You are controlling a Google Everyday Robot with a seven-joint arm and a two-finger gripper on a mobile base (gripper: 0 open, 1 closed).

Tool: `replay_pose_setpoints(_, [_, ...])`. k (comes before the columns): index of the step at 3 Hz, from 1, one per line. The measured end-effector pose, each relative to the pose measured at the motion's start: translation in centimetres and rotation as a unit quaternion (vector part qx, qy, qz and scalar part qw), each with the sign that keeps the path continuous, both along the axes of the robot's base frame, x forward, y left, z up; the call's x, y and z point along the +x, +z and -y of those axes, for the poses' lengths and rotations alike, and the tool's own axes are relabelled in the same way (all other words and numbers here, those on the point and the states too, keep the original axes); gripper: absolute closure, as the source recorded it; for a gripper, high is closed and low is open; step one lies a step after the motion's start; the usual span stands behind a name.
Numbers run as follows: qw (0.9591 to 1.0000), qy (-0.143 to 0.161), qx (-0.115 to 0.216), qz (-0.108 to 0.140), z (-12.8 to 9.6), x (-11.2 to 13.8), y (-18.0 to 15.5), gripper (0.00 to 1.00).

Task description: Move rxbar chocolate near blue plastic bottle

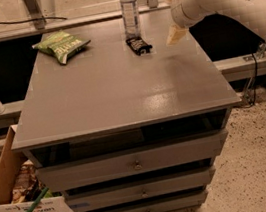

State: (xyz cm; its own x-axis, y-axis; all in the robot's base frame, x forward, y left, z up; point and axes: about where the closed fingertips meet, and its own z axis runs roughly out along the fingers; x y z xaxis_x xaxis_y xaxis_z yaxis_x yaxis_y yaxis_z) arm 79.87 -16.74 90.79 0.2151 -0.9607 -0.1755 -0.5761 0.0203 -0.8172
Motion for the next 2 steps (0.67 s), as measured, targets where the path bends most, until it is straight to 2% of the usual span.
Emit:
replay_pose_setpoints(1, [0.9987, -0.039, -0.007, 0.031, 4.38, 0.54, 2.14, 0.0])
replay_pose_setpoints(2, [0.9986, -0.041, -0.008, 0.033, 4.62, 0.6, 2.22, 0.0])
